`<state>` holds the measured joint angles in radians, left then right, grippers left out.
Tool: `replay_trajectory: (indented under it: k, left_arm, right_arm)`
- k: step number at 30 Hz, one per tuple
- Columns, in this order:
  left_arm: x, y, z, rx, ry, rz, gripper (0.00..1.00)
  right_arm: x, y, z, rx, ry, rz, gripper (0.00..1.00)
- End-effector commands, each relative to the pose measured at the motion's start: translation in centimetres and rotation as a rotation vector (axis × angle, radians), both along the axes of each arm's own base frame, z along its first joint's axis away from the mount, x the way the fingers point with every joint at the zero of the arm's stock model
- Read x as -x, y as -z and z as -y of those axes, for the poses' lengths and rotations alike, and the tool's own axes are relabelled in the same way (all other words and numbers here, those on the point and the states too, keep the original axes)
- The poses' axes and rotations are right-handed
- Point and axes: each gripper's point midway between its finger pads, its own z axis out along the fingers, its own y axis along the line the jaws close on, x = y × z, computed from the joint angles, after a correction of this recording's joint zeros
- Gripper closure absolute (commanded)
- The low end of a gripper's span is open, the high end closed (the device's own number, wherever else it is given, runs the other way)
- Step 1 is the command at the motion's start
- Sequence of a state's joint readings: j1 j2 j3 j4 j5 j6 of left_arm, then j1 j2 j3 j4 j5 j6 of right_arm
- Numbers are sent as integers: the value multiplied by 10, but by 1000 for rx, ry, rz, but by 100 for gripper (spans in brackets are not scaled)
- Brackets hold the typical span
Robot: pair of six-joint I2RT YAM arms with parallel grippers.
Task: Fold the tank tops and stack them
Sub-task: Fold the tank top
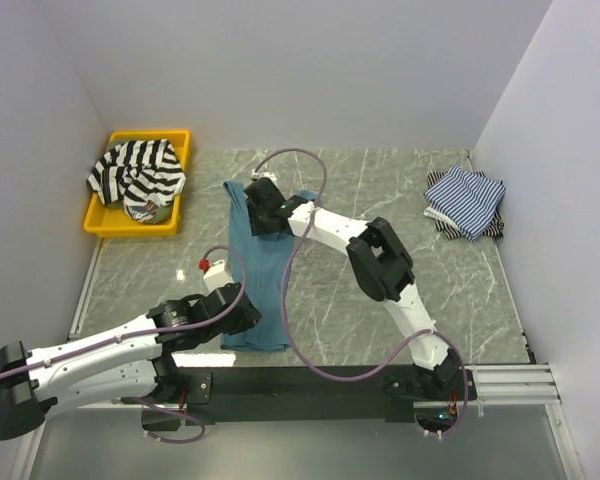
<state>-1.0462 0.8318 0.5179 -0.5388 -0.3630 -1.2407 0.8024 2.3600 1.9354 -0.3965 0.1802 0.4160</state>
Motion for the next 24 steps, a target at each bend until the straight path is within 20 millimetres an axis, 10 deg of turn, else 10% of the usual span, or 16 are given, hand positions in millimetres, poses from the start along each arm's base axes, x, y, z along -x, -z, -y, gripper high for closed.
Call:
replay_trajectory:
  k: [1,6,13,24]
  left_arm:
    - [-11,-17,24,13,72,48,71]
    - [-16,-13,48,33,122,44,75]
    - [-20,13,69,-3,174,8,78]
    - [-18,36,75,-22,197,-26,79]
  right_arm:
    - [-32,-86,23,-164,101,133,50]
    - [-50,-130,83,-274,248,182,48]
    - [-62,-98,159,-243,431,116,48]
    - [-78,-51,162,-242,417,46,61]
